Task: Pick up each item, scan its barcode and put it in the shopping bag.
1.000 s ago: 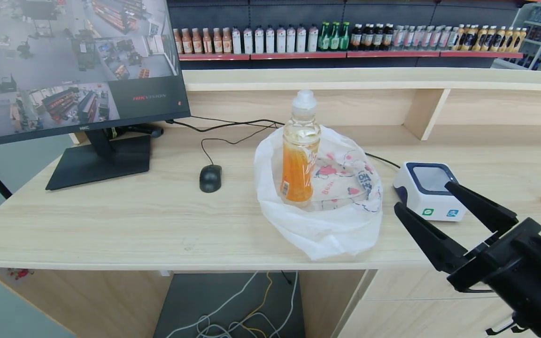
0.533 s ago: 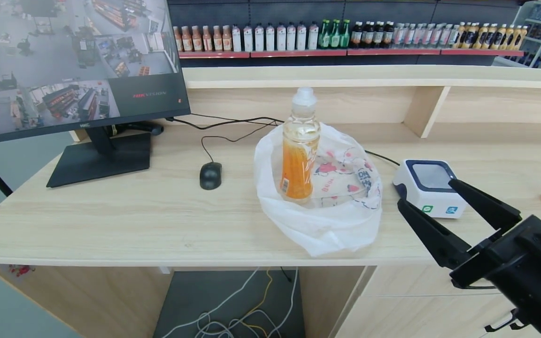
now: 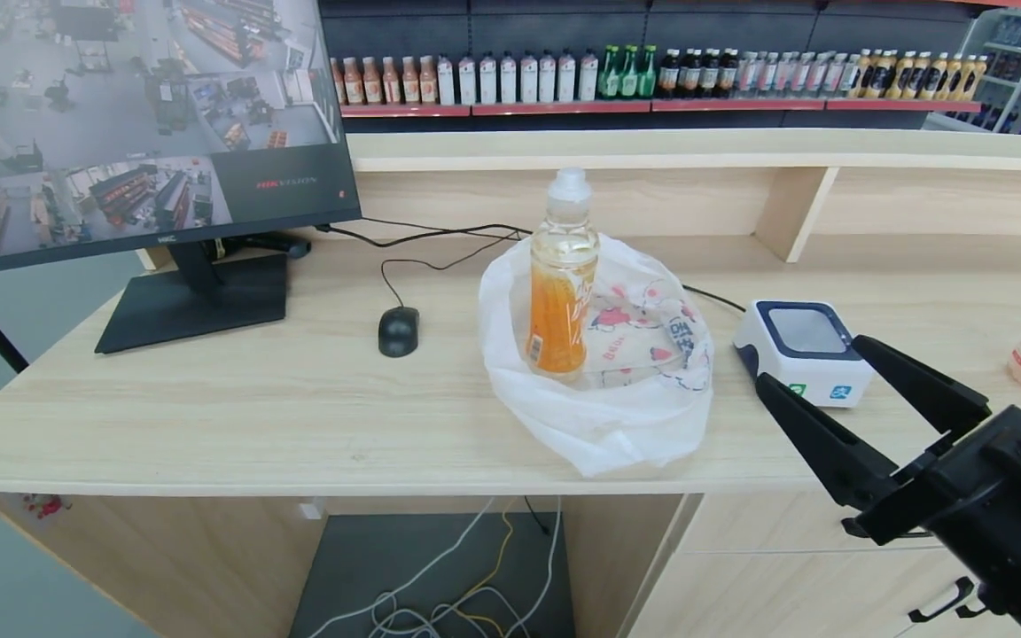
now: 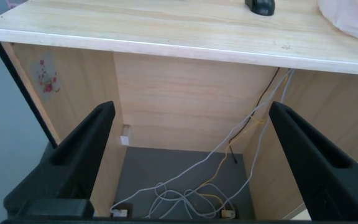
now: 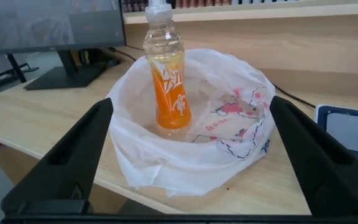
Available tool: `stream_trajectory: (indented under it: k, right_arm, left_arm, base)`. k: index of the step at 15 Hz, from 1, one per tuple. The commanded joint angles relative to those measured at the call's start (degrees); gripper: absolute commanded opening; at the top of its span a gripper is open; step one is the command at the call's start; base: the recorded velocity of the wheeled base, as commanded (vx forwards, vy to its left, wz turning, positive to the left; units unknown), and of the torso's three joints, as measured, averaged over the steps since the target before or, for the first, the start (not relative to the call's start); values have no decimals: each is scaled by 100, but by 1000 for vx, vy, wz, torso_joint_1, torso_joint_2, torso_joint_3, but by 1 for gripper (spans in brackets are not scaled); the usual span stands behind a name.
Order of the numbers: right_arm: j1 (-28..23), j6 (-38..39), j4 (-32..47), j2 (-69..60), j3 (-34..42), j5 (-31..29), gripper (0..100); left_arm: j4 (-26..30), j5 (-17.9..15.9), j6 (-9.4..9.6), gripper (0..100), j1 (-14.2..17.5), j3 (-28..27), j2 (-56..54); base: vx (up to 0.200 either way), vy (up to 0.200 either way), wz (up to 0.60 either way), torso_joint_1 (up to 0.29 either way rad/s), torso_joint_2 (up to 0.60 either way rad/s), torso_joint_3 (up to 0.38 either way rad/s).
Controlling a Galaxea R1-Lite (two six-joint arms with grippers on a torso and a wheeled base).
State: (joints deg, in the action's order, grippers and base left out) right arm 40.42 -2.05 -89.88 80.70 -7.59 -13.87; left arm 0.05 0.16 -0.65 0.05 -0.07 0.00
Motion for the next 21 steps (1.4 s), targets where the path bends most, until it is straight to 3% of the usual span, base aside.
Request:
stream_trajectory:
  k: [1, 21]
  right_arm:
    - [1, -6, -12, 42, -14, -1, 100]
    - [-8, 3, -12, -28, 65, -1, 100]
  left_arm:
    - [4, 2, 3, 100, 4, -1, 0]
    - [4, 2, -23, 100, 4, -1, 0]
  base:
    - [0, -200, 0, -12, -7, 17]
    - [0, -200, 0, 5, 3, 3]
